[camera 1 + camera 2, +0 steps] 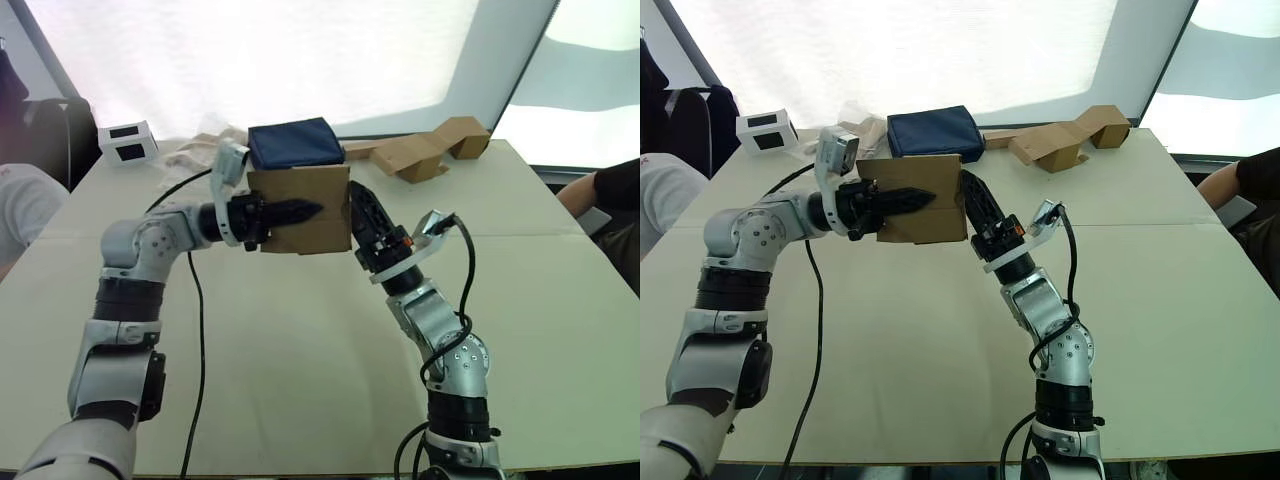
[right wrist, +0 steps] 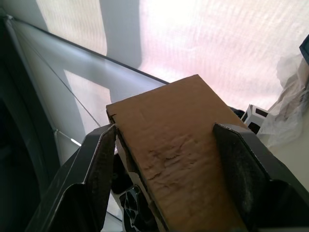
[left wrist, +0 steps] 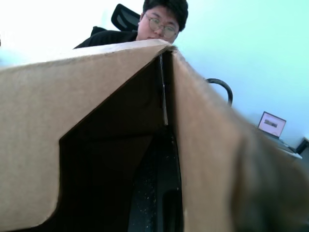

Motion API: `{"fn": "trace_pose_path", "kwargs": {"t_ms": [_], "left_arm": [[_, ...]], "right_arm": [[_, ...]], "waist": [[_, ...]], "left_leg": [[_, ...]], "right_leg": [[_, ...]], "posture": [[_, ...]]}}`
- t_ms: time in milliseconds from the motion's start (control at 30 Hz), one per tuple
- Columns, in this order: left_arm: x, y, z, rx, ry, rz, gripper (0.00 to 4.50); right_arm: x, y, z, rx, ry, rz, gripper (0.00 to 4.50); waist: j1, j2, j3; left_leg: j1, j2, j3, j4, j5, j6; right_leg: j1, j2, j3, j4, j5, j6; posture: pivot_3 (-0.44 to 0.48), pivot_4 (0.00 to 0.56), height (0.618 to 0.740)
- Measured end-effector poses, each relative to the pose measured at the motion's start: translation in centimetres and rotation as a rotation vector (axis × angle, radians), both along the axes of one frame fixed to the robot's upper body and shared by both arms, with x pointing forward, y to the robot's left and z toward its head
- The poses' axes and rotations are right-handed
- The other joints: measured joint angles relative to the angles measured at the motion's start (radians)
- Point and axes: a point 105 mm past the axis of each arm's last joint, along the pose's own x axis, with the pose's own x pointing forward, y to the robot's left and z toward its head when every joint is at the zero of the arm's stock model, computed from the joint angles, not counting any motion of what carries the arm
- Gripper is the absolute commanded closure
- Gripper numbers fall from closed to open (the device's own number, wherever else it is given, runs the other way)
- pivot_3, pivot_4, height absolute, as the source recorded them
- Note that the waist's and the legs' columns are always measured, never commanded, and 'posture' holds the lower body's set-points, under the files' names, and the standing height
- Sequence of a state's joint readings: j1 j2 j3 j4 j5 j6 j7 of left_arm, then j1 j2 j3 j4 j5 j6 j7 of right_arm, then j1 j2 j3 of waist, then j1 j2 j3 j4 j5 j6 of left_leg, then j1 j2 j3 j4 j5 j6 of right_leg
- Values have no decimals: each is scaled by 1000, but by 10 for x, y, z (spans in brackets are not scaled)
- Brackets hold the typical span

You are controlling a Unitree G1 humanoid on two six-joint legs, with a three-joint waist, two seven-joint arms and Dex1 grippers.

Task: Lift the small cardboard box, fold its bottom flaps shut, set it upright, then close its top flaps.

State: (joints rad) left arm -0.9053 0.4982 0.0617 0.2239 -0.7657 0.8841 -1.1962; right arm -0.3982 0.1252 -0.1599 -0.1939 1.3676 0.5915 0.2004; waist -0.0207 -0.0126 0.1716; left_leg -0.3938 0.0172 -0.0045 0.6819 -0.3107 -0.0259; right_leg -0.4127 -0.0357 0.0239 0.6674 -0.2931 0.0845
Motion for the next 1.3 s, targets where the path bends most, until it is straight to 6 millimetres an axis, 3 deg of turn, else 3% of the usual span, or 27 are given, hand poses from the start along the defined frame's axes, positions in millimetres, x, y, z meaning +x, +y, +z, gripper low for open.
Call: {"fn": "trace_pose_path", "kwargs": {"t_ms": [433,633,733,967,1300], "left_arm": [[5,2,-1,-1,10,29,4500],[0,7,3,7,11,7,4500],[0,10,4,13,9,7,4500],[0,10,3,12,11,8,4500],[5,6,-2,8,21,16,4500]], "right_arm": [[-5,-3,-5,-116,-39,-3,1347],[2,-32,-8,-116,-17,-116,1347],[3,-40,-7,-100,-12,-137,1882],[-6,-20,-17,-163,-9,-80,4409],[-12,-4,-26,-341,-68,-57,4409]], "waist": [[1,0,0],[1,0,0],[0,0,0],[1,0,0],[2,0,0]], "left_leg": [[0,0,0,0,0,0],[0,0,0,0,0,0],[0,0,0,0,0,0],[0,0,0,0,0,0],[0,0,0,0,0,0]], "right_leg": [[0,0,0,0,0,0],[0,0,0,0,0,0],[0,0,0,0,0,0],[0,0,0,0,0,0],[0,0,0,0,0,0]], "posture": [[0,150,740],[0,150,740],[0,150,740],[0,150,740],[0,150,740]]}}
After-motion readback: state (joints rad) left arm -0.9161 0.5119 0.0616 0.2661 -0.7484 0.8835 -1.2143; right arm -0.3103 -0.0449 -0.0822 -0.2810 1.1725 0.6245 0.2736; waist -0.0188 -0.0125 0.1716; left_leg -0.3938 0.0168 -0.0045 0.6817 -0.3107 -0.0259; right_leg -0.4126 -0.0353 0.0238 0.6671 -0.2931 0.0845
